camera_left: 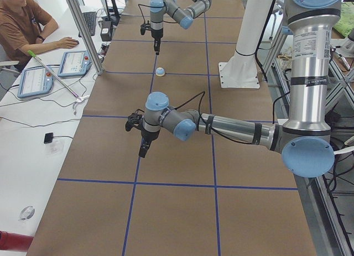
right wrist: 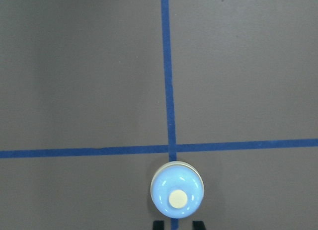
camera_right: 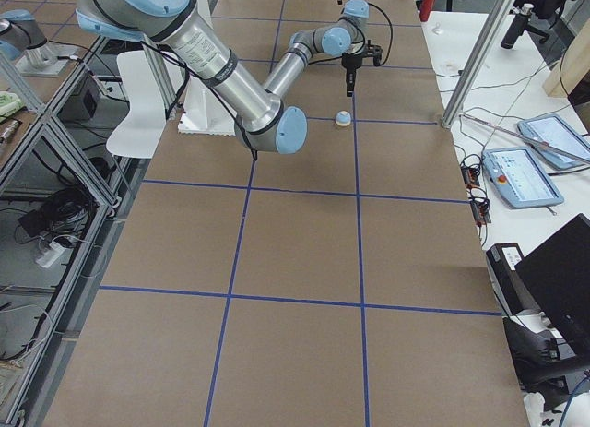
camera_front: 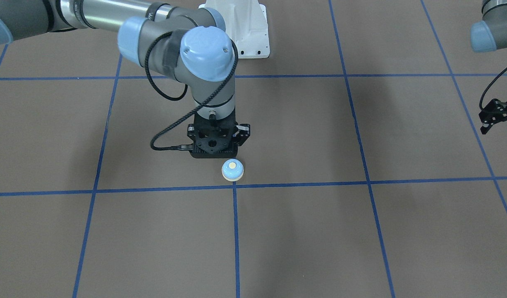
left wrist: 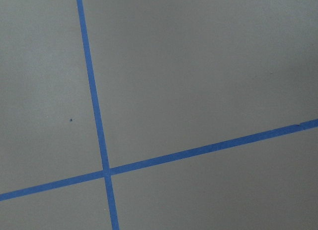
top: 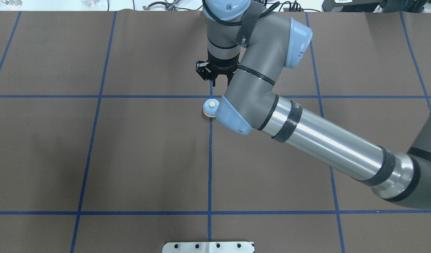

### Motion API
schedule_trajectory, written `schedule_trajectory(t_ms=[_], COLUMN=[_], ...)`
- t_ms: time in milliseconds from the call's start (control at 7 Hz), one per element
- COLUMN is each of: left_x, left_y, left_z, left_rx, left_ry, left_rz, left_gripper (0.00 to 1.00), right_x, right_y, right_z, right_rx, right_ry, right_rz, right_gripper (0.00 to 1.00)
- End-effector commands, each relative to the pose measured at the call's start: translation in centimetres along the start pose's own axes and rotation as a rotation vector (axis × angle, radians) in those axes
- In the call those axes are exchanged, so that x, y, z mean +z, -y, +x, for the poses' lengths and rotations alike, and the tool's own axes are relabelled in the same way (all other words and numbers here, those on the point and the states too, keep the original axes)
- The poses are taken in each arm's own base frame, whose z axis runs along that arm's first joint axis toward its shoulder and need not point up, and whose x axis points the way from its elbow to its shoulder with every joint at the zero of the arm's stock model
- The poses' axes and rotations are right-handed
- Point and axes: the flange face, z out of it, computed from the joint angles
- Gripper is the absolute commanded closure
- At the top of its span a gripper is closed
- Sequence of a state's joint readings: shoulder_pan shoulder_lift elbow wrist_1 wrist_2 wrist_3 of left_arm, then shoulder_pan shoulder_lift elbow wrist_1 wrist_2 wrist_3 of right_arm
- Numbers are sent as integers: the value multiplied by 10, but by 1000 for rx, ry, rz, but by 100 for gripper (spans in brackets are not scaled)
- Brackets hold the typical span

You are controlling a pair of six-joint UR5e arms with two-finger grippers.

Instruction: Place and press bell with both arms

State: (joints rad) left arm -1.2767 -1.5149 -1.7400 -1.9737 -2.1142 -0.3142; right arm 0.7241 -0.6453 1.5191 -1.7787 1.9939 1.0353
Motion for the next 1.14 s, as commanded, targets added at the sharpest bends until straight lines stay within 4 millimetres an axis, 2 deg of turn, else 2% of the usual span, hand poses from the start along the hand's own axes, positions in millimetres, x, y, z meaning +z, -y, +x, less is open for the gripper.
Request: schedule_trajectory(t_ms=[0, 143, 286, 429, 571, 714, 857, 1000], left_x=[-24, -44, -56, -66, -64, -64, -61, -61], left_y=[-22, -29, -41, -51, -60, -66, -74, -73], left_z=[-61, -100, -128, -144, -144, -146, -147, -147], left_rx=[37, 61, 65, 17, -14, -36, -40, -39], left_ry=[10, 35, 40, 37, -20, -40, -42, -42], left_rz=[-63, -119, -167, -192, -198, -195, -197, -197], left_gripper=[0, 0, 0, 0, 0, 0, 0, 0], right_x=[-29, -30, -37, -43, -54, -52, -53, -54], right_y=[-8, -21, -16, -8, -4, -18, -25, -24], right_z=[139, 211, 269, 344, 428, 508, 573, 600], right_rx=[-117, -169, -211, -231, -298, -295, -192, -162], right_ry=[-43, -60, -74, -65, -70, -66, 6, 48], right_rz=[-2, 3, -8, -44, -63, -102, -126, -123], right_gripper=[0, 0, 0, 0, 0, 0, 0, 0])
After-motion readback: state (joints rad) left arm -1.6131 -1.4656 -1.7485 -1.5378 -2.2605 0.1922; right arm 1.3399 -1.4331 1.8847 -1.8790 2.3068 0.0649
